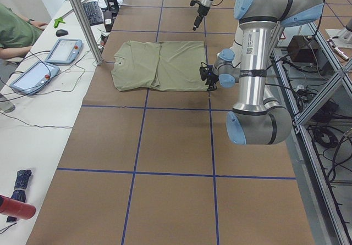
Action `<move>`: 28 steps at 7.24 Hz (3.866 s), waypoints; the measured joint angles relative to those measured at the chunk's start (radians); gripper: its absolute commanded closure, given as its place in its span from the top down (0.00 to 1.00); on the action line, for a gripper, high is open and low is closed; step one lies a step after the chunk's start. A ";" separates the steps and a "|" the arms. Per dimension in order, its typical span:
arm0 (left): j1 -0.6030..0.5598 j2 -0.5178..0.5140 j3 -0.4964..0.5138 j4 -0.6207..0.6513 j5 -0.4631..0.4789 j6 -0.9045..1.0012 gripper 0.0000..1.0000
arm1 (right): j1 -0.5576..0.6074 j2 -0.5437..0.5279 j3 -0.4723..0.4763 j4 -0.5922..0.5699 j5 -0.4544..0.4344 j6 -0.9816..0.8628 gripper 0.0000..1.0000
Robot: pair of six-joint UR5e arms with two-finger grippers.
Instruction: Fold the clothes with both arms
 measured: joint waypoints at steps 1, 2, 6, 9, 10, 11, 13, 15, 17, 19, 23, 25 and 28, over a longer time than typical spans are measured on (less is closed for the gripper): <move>0.004 -0.001 0.000 0.000 0.000 -0.001 0.04 | 0.000 0.000 -0.001 0.000 0.000 0.000 1.00; 0.006 -0.002 0.001 0.000 0.000 -0.001 0.00 | -0.001 0.000 -0.003 0.000 0.000 0.000 1.00; 0.005 -0.002 -0.022 0.003 0.002 0.012 0.00 | -0.003 0.001 -0.014 -0.003 0.001 0.000 0.95; 0.002 -0.006 -0.084 0.007 0.000 0.015 0.00 | -0.023 -0.004 -0.028 -0.060 0.003 0.105 0.93; 0.002 -0.008 -0.099 0.008 -0.001 0.015 0.00 | -0.032 -0.008 -0.038 -0.063 0.000 0.137 0.93; 0.001 -0.008 -0.110 0.007 -0.001 0.014 0.00 | -0.038 -0.010 -0.046 -0.058 -0.003 0.152 0.93; -0.003 -0.008 -0.129 0.006 0.006 0.014 0.00 | -0.050 -0.022 -0.080 0.015 -0.008 0.163 0.93; -0.014 -0.007 -0.139 0.004 0.017 0.013 0.00 | -0.084 -0.076 -0.144 0.162 -0.044 0.184 1.00; -0.018 -0.005 -0.148 0.003 0.039 0.014 0.00 | -0.125 -0.121 -0.165 0.219 -0.071 0.196 0.88; -0.019 -0.001 -0.152 0.004 0.055 0.015 0.00 | -0.162 -0.120 -0.179 0.222 -0.111 0.194 0.78; -0.018 0.004 -0.160 0.005 0.077 0.013 0.00 | -0.185 -0.074 -0.190 0.148 -0.128 0.186 0.70; -0.018 0.004 -0.162 0.005 0.078 0.014 0.00 | -0.186 -0.063 -0.200 0.130 -0.130 0.185 0.65; -0.018 0.004 -0.170 0.006 0.077 0.014 0.00 | -0.185 -0.056 -0.212 0.128 -0.133 0.184 0.02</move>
